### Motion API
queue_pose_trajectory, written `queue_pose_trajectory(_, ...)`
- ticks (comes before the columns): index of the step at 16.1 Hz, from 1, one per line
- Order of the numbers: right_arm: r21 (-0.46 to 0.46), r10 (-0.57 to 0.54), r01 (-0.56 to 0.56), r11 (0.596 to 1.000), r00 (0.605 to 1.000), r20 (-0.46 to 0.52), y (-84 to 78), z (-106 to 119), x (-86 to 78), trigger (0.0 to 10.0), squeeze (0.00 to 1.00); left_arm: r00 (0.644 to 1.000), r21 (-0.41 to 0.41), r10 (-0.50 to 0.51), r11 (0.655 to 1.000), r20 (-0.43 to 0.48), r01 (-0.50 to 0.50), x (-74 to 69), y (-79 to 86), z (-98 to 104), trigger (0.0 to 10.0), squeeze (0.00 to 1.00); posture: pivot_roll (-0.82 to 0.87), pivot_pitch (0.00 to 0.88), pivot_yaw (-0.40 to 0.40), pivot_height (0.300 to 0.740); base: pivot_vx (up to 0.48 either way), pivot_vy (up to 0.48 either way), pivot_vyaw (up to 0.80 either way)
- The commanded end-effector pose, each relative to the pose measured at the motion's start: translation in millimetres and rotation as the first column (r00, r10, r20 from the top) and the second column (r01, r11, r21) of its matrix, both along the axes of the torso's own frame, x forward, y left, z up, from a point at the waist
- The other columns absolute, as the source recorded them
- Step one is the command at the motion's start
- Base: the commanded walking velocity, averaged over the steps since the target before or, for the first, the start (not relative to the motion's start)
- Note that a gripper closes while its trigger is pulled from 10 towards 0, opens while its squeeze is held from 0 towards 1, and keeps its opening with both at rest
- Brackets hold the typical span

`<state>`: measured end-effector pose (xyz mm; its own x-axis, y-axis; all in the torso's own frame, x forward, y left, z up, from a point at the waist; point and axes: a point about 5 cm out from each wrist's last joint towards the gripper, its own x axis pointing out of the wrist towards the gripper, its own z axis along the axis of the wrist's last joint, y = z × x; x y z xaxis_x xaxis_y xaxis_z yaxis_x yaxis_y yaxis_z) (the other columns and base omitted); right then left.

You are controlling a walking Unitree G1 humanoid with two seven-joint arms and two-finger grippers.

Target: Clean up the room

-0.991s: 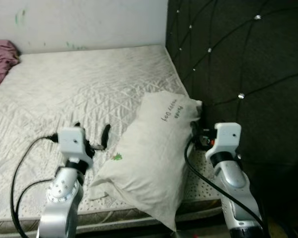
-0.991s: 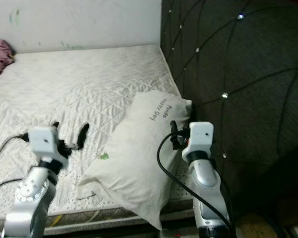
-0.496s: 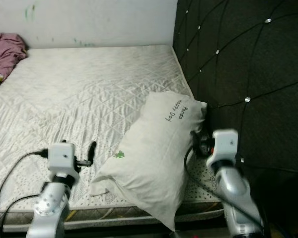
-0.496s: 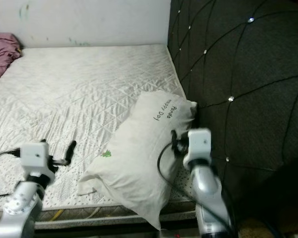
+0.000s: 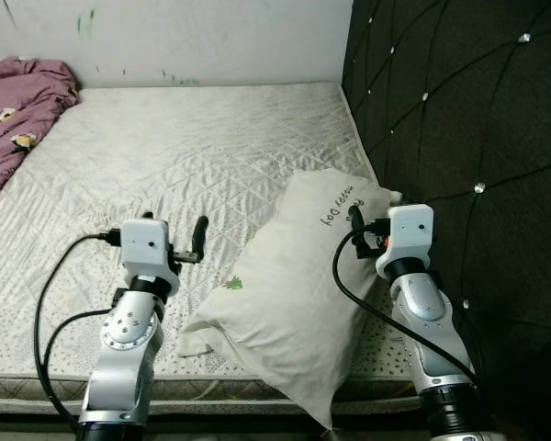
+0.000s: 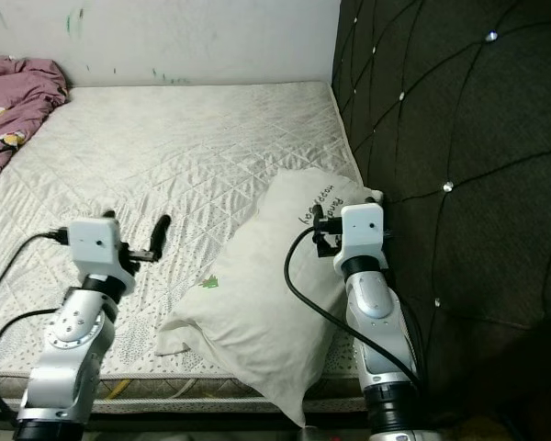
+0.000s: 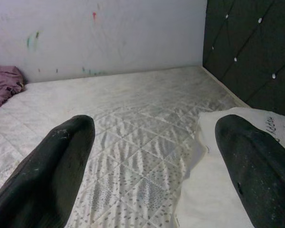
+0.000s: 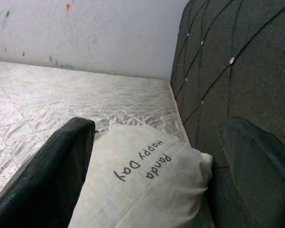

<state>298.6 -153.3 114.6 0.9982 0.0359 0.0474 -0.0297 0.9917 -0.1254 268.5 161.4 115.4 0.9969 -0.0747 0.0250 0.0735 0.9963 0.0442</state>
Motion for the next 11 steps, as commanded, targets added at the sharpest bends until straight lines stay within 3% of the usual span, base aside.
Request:
queue_pose_trajectory(1, -0.001, -0.014, 0.014, 1.0, 0.998, 0.059, 3.5, 11.5, 0.6, 10.0, 0.0, 0.999, 0.016, 0.021, 1.0, 0.041, -0.022, 3.7, 2.1, 8.6, 10.0, 0.0, 0.0, 0.0, 0.047, 0.74, 0.0, 0.0, 0.0)
queue_pose_trajectory(3, -0.002, 0.022, -0.022, 1.0, 1.0, 0.013, 8.6, 3.2, -5.6, 10.0, 0.0, 0.998, 0.013, 0.052, 0.999, 0.03, -0.052, -0.3, 7.2, 8.5, 10.0, 0.0, 0.01, 0.0, 0.048, 0.74, 0.0, 0.0, 0.0)
queue_pose_trajectory(8, 0.017, -0.01, 0.01, 1.0, 1.0, -0.011, 0.0, -3.7, -10.9, 10.0, 0.0, 0.997, -0.012, 0.07, 0.997, -0.022, -0.07, -16.4, 10.3, -3.3, 10.0, 0.0, 0.02, 0.0, 0.022, 0.74, 0.0, 0.0, 0.0)
queue_pose_trajectory(11, 0.023, -0.002, 0.003, 1.0, 1.0, -0.026, 0.6, -5.7, -12.8, 10.0, 0.0, 0.998, -0.015, 0.059, 0.998, -0.025, -0.059, -18.8, 4.9, -2.5, 10.0, 0.0, 0.02, 0.0, 0.029, 0.74, 0.0, -0.4, 0.0)
